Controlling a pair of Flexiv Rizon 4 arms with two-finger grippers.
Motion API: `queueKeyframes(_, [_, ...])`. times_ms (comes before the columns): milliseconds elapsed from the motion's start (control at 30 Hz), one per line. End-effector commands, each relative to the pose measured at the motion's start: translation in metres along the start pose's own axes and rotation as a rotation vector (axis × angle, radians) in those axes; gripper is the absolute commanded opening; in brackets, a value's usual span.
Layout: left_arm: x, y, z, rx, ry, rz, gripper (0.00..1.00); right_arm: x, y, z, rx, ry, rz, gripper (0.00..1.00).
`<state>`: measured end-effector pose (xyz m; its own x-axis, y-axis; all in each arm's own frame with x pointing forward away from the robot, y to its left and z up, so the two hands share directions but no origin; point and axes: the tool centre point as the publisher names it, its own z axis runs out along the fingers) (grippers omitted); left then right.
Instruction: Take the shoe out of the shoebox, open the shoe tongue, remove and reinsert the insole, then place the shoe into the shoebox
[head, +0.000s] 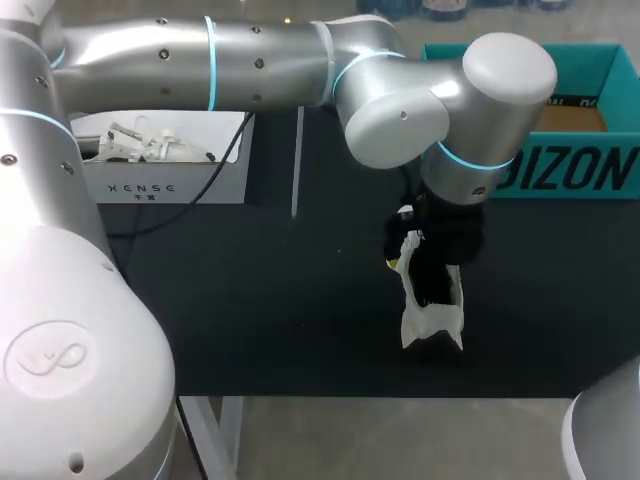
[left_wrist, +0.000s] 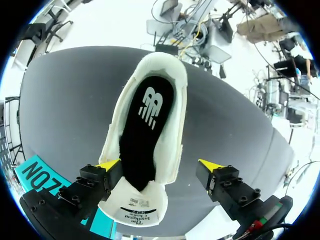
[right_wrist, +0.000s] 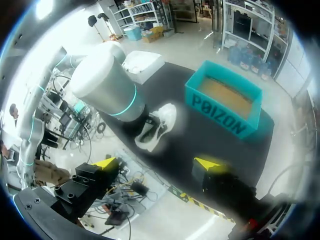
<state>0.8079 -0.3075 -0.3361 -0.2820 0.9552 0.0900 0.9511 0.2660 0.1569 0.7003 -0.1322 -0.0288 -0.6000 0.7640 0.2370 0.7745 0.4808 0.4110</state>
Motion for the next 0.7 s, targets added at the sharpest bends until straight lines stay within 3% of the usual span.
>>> queueKeyframes(33, [0.006,0.001,-0.01,-0.014,-0.002,0.001,1.0,-0.001,0.003,-0.001,0.007,0.002,0.001,1.0])
queueKeyframes(400, [0.012,0.005,-0.032,-0.046,-0.003,-0.006,1.0,-0.001,0.003,-0.001,0.007,0.002,0.001,1.0])
queueKeyframes(700, [0.014,0.023,-0.072,-0.097,-0.06,-0.012,1.0,-0.001,0.003,-0.001,0.007,0.002,0.001,1.0])
